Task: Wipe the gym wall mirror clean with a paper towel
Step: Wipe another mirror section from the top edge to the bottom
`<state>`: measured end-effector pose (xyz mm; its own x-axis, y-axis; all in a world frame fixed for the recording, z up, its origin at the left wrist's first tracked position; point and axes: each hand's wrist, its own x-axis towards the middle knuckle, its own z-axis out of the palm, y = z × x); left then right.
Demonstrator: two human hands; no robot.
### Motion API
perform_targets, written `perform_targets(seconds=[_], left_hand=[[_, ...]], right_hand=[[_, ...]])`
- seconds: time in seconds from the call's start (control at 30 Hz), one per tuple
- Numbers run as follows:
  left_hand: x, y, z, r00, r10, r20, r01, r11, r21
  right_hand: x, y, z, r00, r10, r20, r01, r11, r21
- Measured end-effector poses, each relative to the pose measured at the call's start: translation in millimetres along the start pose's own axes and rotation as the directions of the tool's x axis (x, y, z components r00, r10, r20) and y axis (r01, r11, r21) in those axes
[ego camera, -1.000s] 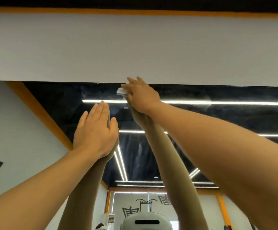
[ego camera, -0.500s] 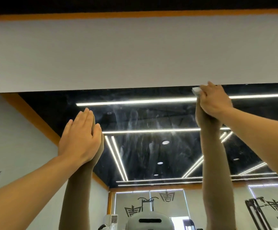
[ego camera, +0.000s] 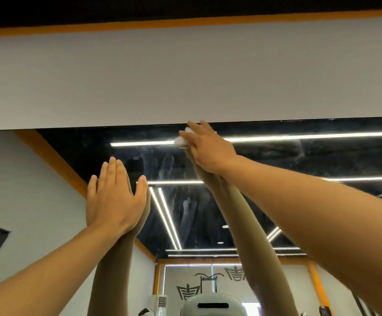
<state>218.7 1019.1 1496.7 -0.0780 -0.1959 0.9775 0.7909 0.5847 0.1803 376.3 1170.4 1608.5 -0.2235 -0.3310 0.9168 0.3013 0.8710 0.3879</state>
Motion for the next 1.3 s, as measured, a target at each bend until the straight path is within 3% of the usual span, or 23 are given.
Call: perform_targets(seconds=[0.1,0.23,0.5,0.63,0.87,1.03,1.17,1.3], left_hand=[[0.5,-0.1,1.1,1.000,-0.002,-0.009,0.003,1.000,0.014],[2.3,-2.3,2.4,1.000,0.004,-0.026,-0.004,1.000,-0.004],[-1.0,3.1,-1.4,1.000,-0.006,-0.022,0.006,1.000,0.015],[-1.5,4.5,-0.9,1.000,-0.001,-0.006,0.001,1.000,0.026],[1.8,-7.1,-5.8,0.995,0.017,0.103,-0.007,0.995,-0.100],[1.8,-15.9,-8.3,0.990,0.077,0.114,-0.063,0.990,-0.125],[4.7,-32.2,-17.1,0.978,0.163,0.129,-0.149,0.983,-0.109],[0.4,-54.3,-25.1,0.979,0.156,0.130,-0.156,0.988,-0.013]], right_hand=[[-18.6,50.3,-21.3,0.977,0.203,-0.062,-0.204,0.979,-0.019],[-61.0,116.8,-46.6,0.895,0.417,-0.155,-0.424,0.906,-0.012],[-70.6,120.1,-47.9,0.850,0.504,-0.152,-0.496,0.864,0.090],[-55.8,65.1,-34.3,0.893,0.433,-0.121,-0.431,0.901,0.047],[-23.6,-57.8,16.8,0.996,0.092,0.005,-0.092,0.995,0.037],[-24.0,-50.7,15.4,0.998,0.001,0.064,-0.006,0.996,0.086],[-46.6,7.6,-9.4,0.978,0.209,-0.019,-0.209,0.978,0.010],[-76.4,69.3,-29.8,0.877,0.444,-0.181,-0.467,0.877,-0.111]])
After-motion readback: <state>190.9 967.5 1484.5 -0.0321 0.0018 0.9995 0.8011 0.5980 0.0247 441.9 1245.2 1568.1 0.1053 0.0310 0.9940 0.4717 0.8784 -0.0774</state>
